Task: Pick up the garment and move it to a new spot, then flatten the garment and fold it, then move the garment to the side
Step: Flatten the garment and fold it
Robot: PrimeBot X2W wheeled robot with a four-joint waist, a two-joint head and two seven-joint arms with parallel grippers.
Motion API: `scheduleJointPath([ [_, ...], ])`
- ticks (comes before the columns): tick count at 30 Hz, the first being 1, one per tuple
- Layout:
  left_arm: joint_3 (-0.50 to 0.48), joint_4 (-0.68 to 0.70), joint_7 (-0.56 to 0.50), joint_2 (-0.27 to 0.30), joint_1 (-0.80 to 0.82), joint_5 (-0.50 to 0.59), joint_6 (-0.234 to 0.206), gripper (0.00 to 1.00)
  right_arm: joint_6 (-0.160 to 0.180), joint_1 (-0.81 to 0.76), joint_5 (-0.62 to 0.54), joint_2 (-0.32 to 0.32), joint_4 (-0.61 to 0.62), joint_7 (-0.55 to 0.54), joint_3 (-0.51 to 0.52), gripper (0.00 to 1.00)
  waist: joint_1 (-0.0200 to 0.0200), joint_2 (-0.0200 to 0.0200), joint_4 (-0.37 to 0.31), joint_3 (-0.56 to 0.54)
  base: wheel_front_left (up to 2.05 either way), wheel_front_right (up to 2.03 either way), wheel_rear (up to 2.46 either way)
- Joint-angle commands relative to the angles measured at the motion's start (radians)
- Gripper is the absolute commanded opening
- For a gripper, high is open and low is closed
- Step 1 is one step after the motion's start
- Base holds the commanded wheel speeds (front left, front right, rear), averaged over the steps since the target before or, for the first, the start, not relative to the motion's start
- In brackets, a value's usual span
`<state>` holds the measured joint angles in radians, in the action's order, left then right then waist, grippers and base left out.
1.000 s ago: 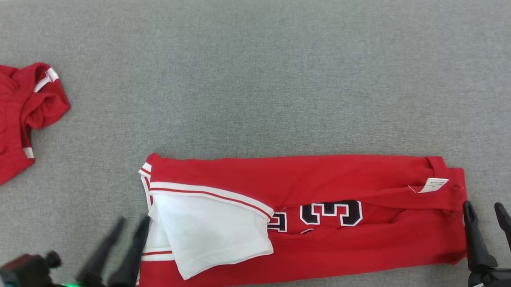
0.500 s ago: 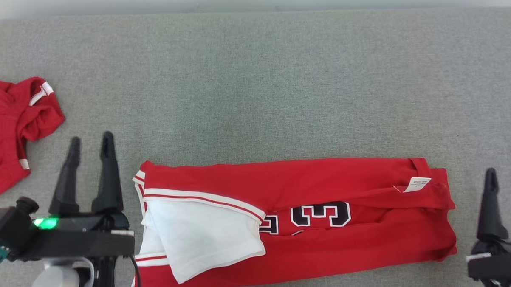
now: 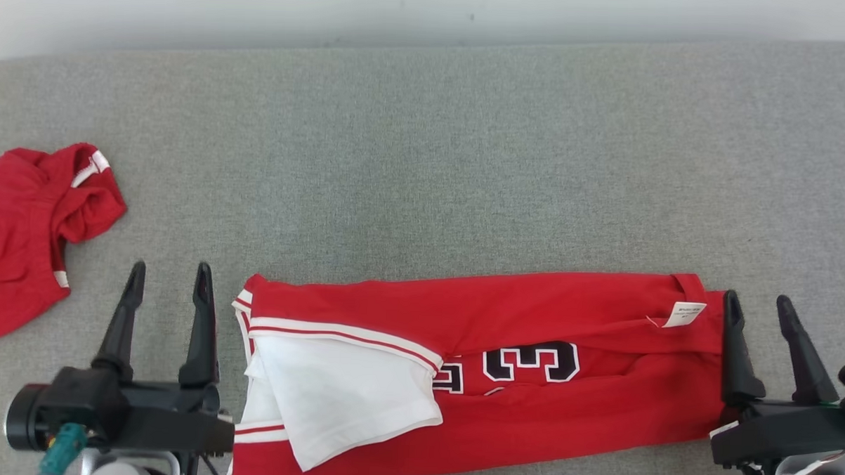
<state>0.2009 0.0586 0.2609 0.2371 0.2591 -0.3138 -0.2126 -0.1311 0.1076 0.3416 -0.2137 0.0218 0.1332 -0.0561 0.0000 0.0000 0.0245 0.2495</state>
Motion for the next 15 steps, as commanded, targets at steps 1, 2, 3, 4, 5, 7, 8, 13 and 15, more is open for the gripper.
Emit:
scheduleJointPath([
  [1, 0.002, -0.027, 0.005, 0.001, -0.024, 0.037, 0.010, 1.00, 0.001, -0.004, -0.009, -0.010, -0.020, 0.002, -0.015, 1.00, 0.0000, 0.0000, -0.002, -0.019, 0.00, 0.00, 0.00],
  [2, 0.001, -0.040, 0.005, 0.002, -0.029, 0.048, 0.015, 1.00, 0.001, -0.005, -0.012, -0.013, -0.030, 0.002, -0.022, 1.00, 0.0000, 0.0000, -0.002, -0.023, 0.00, 0.00, 0.00],
  [3, 0.001, -0.052, 0.005, 0.002, -0.035, 0.058, 0.016, 1.00, 0.001, -0.007, -0.017, -0.016, -0.037, 0.001, -0.029, 1.00, 0.0000, 0.0000, -0.001, -0.026, 0.00, 0.00, 0.00],
  [4, 0.002, -0.066, 0.005, -0.002, -0.039, 0.063, 0.020, 1.00, 0.001, -0.009, -0.015, -0.014, -0.043, 0.002, -0.033, 1.00, 0.0000, 0.0000, -0.001, -0.028, 0.00, 0.00, 0.00],
  [5, 0.002, -0.066, 0.005, -0.002, -0.039, 0.063, 0.020, 1.00, 0.001, -0.009, -0.015, -0.014, -0.043, 0.002, -0.033, 1.00, 0.0000, 0.0000, -0.001, -0.028, 0.00, 0.00, 0.00],
  [7, -0.003, -0.082, 0.005, -0.007, -0.039, 0.072, 0.026, 1.00, 0.001, -0.010, -0.015, -0.015, -0.055, 0.007, -0.037, 1.00, 0.0000, 0.0000, 0.002, -0.032, 0.00, 0.00, 0.00],
  [8, -0.006, -0.087, 0.005, -0.011, -0.039, 0.073, 0.031, 1.00, 0.001, -0.010, -0.013, -0.017, -0.059, 0.008, -0.040, 1.00, 0.0000, 0.0000, 0.004, -0.034, 0.00, 0.00, 0.00],
  [13, -0.017, -0.113, 0.005, -0.024, -0.039, 0.076, 0.046, 1.00, 0.001, -0.013, -0.007, -0.024, -0.074, 0.011, -0.038, 1.00, 0.0000, 0.0000, 0.013, -0.041, 0.00, 0.00, 0.00],
  [15, -0.020, -0.114, 0.005, -0.031, -0.036, 0.076, 0.053, 1.00, 0.001, -0.013, -0.007, -0.029, -0.081, 0.006, -0.037, 1.00, 0.0000, 0.0000, 0.018, -0.041, 0.00, 0.00, 0.00],
])
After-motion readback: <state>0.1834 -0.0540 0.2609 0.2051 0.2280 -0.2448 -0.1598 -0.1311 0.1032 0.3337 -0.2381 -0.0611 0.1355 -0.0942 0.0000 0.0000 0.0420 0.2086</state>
